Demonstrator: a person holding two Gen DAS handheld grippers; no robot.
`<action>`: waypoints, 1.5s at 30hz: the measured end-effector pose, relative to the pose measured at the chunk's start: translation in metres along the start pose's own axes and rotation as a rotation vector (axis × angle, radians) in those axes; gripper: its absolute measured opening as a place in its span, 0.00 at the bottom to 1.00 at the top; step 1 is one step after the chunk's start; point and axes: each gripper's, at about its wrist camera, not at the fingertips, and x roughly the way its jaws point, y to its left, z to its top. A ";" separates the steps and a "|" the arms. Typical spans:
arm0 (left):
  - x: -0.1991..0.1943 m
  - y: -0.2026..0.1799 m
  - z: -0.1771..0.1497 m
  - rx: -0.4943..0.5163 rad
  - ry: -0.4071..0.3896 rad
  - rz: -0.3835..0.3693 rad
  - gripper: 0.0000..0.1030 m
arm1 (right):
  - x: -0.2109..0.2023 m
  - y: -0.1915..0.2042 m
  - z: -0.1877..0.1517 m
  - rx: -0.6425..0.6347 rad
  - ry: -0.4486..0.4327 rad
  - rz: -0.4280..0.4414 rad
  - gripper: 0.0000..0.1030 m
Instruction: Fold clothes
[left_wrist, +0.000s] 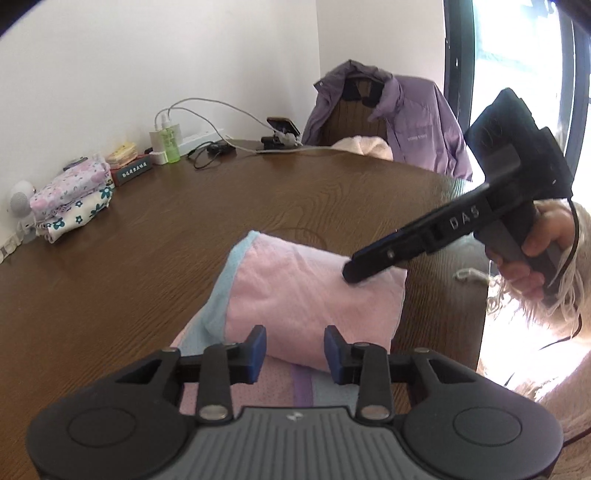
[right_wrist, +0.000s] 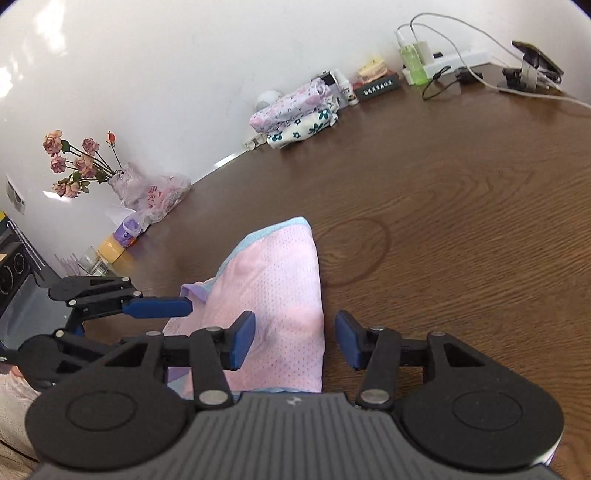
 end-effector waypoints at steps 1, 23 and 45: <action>0.005 -0.001 -0.003 0.005 0.016 0.002 0.30 | 0.001 -0.001 -0.001 0.016 -0.004 0.010 0.43; -0.007 -0.006 -0.006 -0.077 -0.054 -0.029 0.44 | -0.022 0.094 0.011 -0.585 -0.063 -0.435 0.10; -0.042 0.032 -0.007 -0.248 -0.158 -0.004 0.45 | -0.014 0.144 -0.037 -0.627 -0.032 -0.249 0.27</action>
